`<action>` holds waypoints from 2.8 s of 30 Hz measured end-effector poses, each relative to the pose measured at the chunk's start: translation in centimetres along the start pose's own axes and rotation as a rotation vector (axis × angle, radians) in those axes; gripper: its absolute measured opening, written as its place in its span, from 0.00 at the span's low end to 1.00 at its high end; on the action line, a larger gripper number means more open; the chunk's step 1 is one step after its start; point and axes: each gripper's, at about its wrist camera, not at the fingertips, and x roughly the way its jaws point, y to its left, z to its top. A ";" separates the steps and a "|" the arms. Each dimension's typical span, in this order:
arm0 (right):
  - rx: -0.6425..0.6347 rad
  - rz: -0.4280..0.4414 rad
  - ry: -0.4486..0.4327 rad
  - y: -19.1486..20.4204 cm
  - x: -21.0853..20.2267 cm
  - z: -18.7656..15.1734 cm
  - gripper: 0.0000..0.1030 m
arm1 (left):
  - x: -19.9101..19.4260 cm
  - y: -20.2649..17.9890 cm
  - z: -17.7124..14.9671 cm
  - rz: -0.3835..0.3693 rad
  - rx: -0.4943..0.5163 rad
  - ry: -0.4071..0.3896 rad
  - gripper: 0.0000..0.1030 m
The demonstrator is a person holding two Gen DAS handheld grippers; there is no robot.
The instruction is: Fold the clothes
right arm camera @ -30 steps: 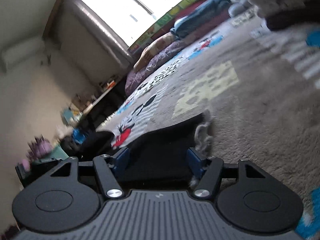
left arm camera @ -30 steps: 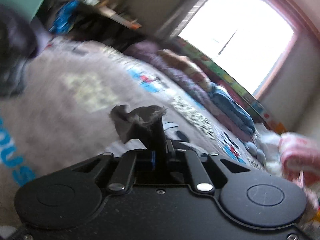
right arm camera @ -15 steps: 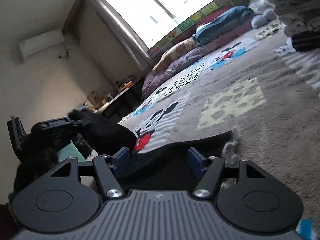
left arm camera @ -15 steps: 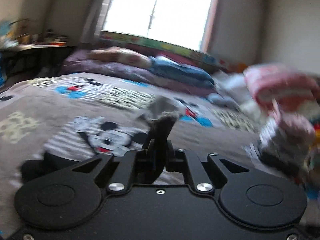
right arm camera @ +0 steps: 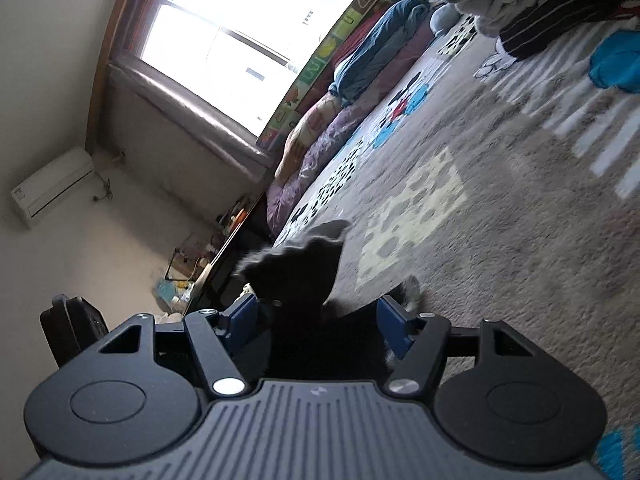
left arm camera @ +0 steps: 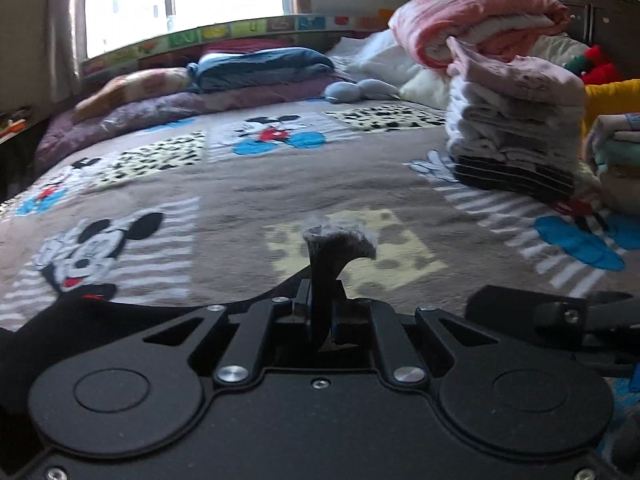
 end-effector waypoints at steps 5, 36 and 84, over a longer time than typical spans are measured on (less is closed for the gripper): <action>0.031 -0.033 -0.051 -0.9 -0.5 0.5 0.65 | 0.0 -1.2 -0.2 -0.065 -0.019 0.024 0.05; -0.098 -0.153 0.108 -1.9 2.9 2.4 0.68 | -11.0 18.6 -2.3 0.131 -0.401 -0.035 0.44; -0.461 0.016 -0.001 5.4 -3.7 1.0 0.06 | -18.8 27.7 -6.1 0.105 -0.305 -0.036 0.21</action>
